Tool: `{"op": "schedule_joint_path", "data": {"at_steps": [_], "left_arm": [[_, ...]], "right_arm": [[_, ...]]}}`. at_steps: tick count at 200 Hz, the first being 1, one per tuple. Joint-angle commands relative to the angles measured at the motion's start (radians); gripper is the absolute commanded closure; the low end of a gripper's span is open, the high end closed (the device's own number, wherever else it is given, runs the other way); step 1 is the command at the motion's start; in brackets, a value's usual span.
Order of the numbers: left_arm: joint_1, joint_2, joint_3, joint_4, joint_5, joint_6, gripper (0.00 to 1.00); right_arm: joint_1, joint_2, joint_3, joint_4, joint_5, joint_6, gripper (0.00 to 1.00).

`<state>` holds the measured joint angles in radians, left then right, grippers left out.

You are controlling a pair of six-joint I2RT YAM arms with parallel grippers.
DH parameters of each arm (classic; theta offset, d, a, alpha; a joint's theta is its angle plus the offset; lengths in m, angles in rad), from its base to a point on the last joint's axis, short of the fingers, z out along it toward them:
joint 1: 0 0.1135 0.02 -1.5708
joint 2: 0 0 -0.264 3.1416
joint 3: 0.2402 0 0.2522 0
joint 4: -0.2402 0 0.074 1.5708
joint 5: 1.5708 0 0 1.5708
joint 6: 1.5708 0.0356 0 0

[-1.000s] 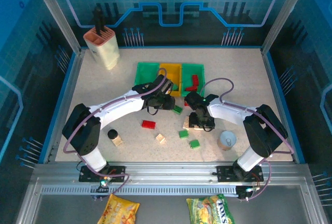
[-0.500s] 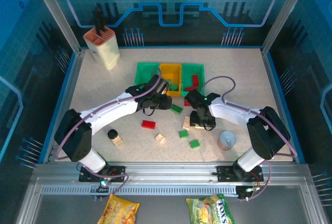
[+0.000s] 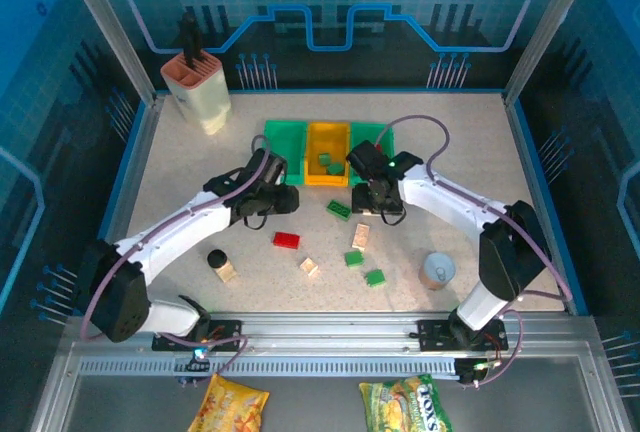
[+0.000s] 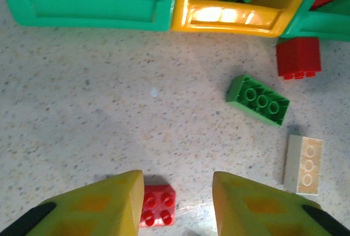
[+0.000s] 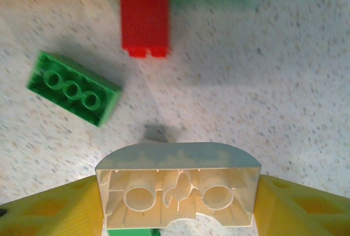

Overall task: Sort the legos into containers by color
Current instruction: Pick up the lego from the bottom-center of the table, then place the lego in the container.

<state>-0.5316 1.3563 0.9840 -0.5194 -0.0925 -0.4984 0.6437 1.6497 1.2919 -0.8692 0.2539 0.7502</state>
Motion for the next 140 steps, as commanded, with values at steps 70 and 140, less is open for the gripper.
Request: {"op": "schedule_joint_path", "data": {"at_steps": [70,140], "left_arm": [[0.05,-0.193,-0.166,-0.102,-0.025,-0.05,0.6],[0.052,-0.312,-0.279,-0.111,0.049,-0.15,0.6]], "right_arm": [[0.02,0.249,0.37,-0.043,-0.072,-0.085,0.33],[0.042,0.459,0.7,0.038,-0.245,-0.059,0.33]]}}
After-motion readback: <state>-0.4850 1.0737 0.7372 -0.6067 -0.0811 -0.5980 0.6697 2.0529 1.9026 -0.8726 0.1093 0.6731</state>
